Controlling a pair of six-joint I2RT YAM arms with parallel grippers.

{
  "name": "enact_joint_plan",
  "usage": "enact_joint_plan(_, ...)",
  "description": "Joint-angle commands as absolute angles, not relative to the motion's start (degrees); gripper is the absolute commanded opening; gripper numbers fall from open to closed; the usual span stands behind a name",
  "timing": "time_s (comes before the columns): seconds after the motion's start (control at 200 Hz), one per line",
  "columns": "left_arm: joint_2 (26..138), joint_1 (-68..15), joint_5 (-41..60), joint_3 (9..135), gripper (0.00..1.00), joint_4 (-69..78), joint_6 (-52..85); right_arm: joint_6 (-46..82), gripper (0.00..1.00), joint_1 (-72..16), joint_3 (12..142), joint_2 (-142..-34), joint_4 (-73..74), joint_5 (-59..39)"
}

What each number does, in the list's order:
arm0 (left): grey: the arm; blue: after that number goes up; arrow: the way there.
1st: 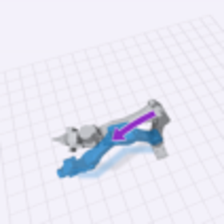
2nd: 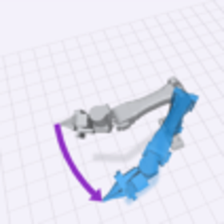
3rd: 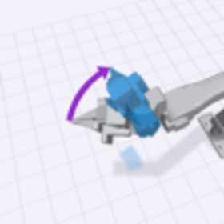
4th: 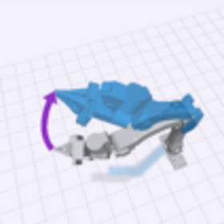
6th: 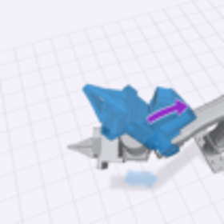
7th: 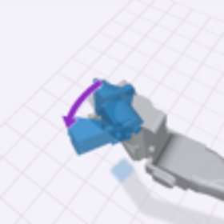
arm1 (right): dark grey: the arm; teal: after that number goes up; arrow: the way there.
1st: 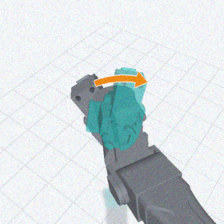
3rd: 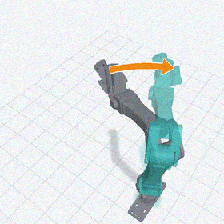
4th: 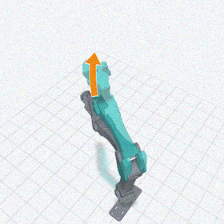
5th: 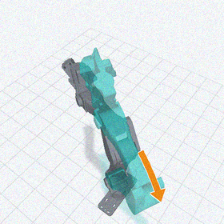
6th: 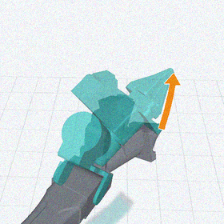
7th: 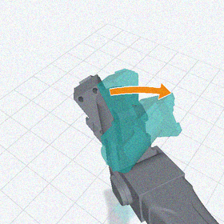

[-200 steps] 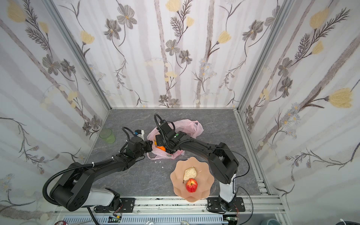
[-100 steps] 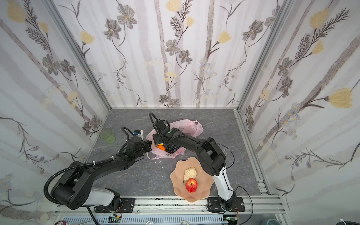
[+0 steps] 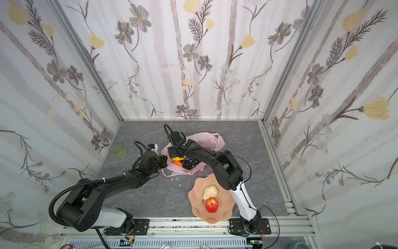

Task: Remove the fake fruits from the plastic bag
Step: 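Reach the right gripper into the pink bag mouth beside the left gripper, then grasp the second pale pear with the right gripper and lift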

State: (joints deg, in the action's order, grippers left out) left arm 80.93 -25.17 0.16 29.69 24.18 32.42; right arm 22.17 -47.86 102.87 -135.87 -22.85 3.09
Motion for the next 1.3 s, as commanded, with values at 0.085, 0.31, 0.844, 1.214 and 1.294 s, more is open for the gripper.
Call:
enact_joint_plan(0.085, 80.3, -25.0, -0.6, 29.3, 0.07, 25.3, 32.9, 21.5, 0.71, -47.7, 105.8, -138.2, -23.4, 3.2)
enact_joint_plan(0.31, 80.1, -25.0, -0.5, 29.3, 0.07, 25.2, 32.9, 21.6, 0.73, -47.5, 109.8, -142.1, -25.0, 3.2)
enact_joint_plan(0.844, 80.8, -24.9, -0.8, 29.3, 0.07, 25.3, 33.0, 22.2, 0.62, -47.5, 111.9, -142.5, -26.0, 2.2)
enact_joint_plan(1.214, 80.2, -24.2, -1.1, 28.8, 0.07, 25.3, 33.5, 22.0, 0.61, -47.5, 105.8, -135.1, -24.4, 2.8)
enact_joint_plan(1.294, 80.2, -24.0, -1.0, 28.8, 0.07, 25.3, 33.5, 22.0, 0.61, -47.6, 103.5, -133.1, -23.8, 3.0)
